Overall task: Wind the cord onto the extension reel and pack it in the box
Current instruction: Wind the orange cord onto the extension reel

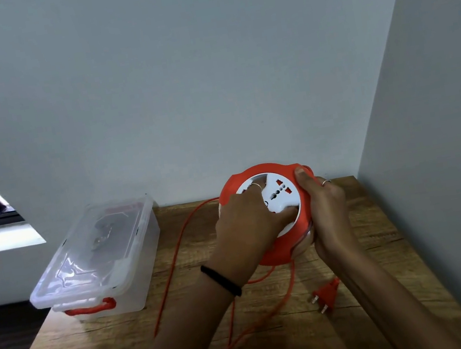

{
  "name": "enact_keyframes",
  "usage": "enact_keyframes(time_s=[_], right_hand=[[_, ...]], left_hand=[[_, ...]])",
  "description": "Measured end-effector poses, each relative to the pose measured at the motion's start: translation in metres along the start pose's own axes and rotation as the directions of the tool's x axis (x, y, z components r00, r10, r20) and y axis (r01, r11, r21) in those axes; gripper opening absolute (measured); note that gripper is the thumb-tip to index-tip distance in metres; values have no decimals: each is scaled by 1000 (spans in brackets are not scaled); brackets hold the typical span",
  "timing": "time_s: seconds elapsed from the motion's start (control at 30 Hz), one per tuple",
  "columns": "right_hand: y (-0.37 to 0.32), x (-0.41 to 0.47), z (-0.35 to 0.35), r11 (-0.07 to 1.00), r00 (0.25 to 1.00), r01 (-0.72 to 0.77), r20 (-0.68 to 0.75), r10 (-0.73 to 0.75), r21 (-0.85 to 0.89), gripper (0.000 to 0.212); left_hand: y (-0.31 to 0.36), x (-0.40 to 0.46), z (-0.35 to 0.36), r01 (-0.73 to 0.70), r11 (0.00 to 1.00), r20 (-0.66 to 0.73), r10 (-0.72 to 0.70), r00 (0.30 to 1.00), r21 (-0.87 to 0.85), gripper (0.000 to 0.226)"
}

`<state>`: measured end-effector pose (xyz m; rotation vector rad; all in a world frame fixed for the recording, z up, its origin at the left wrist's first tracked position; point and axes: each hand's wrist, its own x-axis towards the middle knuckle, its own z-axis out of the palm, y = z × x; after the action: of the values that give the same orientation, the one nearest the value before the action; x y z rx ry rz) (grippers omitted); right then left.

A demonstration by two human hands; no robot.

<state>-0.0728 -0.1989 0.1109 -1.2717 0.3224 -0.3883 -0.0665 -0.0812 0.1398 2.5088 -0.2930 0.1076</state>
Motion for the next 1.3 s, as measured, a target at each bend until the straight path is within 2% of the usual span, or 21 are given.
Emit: enact_keyframes(time_s=[0.07,0.27,0.37,0.43,0.53,0.67,0.73,0.8,0.9,0.97,1.07,1.2,1.3], right_hand=[[2,0,-2,1000,1000,0,-20,0,0,26],[3,2,3,996,999,-35,-29,38,83,23],[-5,6,5,989,996,-88,20,86,122,23],[-10,12,3,981,986,-155,73,147,116,29],[-14,18,-5,970,956,-243,165,241,-12,33],[-15,25,-11,930,890,-329,275,364,-166,29],[-15,30,-10,916,871,-326,303,388,-236,31],[-17,36,-8,898,863,-290,315,395,-331,33],[-17,39,-4,880,916,-178,253,311,-440,45],[-10,31,-6,895,976,-76,151,157,-439,54],[16,2,-12,910,994,100,89,-69,-403,49],[41,-11,-11,941,996,78,-25,-91,-328,49],[36,-9,-10,936,989,127,-25,-143,-328,44]], left_hand=[[2,1,2,-13,1000,-13,12,1000,-7,72],[6,10,-5,-121,974,-44,132,990,193,63],[7,13,-13,-196,933,0,205,979,303,61],[5,14,-20,-266,899,96,248,964,349,65],[-1,14,-30,-406,823,292,306,906,396,68],[-5,17,-43,-503,776,493,290,820,380,68],[-6,20,-45,-522,771,510,303,805,365,69],[-9,21,-41,-493,803,478,307,823,334,69],[-10,24,-35,-437,851,405,304,862,291,65],[-11,26,-35,-394,880,349,294,890,263,64],[-12,29,-31,-337,902,249,273,929,269,67],[-13,31,-19,-329,902,184,286,940,278,69],[-16,30,-16,-365,886,190,321,928,286,67]])
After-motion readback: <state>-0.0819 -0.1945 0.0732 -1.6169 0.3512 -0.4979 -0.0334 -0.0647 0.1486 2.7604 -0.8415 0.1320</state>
